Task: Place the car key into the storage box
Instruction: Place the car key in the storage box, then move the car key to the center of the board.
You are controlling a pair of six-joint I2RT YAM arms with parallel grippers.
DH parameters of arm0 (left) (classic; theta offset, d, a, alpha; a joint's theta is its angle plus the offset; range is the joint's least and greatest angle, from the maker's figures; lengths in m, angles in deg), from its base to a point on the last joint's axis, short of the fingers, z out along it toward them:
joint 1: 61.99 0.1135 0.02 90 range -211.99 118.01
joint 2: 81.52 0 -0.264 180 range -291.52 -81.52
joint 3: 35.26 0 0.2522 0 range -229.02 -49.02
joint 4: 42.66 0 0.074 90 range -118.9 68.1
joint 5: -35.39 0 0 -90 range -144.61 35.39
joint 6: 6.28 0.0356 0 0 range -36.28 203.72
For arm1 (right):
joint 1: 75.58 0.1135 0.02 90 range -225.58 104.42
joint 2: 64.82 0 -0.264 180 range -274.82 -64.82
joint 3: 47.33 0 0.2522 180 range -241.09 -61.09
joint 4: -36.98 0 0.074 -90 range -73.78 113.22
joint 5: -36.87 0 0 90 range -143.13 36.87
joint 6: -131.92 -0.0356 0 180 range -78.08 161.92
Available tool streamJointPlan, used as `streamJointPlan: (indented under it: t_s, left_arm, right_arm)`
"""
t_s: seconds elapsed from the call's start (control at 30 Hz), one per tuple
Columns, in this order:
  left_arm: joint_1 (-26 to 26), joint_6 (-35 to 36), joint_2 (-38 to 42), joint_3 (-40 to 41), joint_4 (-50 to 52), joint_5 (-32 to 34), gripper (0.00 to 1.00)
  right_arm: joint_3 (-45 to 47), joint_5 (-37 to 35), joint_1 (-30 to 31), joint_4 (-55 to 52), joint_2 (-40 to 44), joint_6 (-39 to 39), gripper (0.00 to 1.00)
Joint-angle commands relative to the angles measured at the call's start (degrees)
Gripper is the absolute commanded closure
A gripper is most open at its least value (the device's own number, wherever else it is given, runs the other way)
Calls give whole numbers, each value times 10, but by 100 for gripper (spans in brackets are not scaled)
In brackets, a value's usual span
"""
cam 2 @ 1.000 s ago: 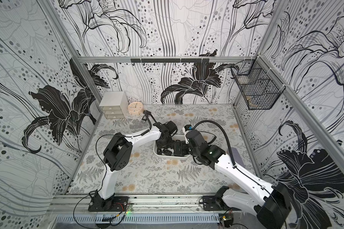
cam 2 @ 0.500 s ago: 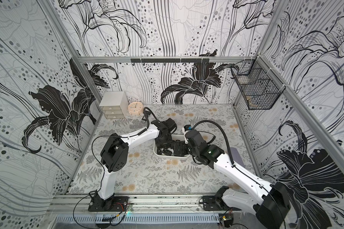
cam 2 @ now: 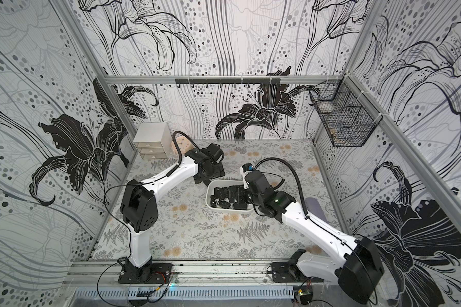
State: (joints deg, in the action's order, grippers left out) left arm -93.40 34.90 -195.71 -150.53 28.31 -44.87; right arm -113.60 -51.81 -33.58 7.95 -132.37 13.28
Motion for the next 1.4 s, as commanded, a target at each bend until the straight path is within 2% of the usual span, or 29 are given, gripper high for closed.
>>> streamJointPlan:
  t_s: [0.0, 0.13, 0.33, 0.5, 0.7, 0.9, 1.23, 1.37]
  left_arm:
    - [24, 38, 8, -9, -16, 32, 1]
    - [67, 83, 3, 7, -63, 18, 1]
    - [135, 173, -26, 4, -136, 2, 1]
    - [178, 241, -81, -38, -167, -17, 7]
    - [197, 328, -167, -116, -178, -21, 13]
    - [209, 362, -256, -209, -152, -18, 15]
    - [220, 378, -330, -278, -119, -27, 17]
    - [222, 372, -343, -291, -111, -32, 29]
  right_arm:
    - [-19, 11, 1, 51, -11, 20, 0]
    - [-28, 16, 1, 87, -30, 30, 0]
    - [-66, 22, 1, 83, -70, 43, 0]
    - [-98, 16, 1, 65, -96, 55, 0]
    - [-132, 5, 1, 39, -120, 67, 0]
    - [-157, -5, 2, 7, -136, 66, 0]
    - [-163, -18, 1, -16, -140, 47, 0]
    - [-166, -17, 1, -28, -139, 28, 0]
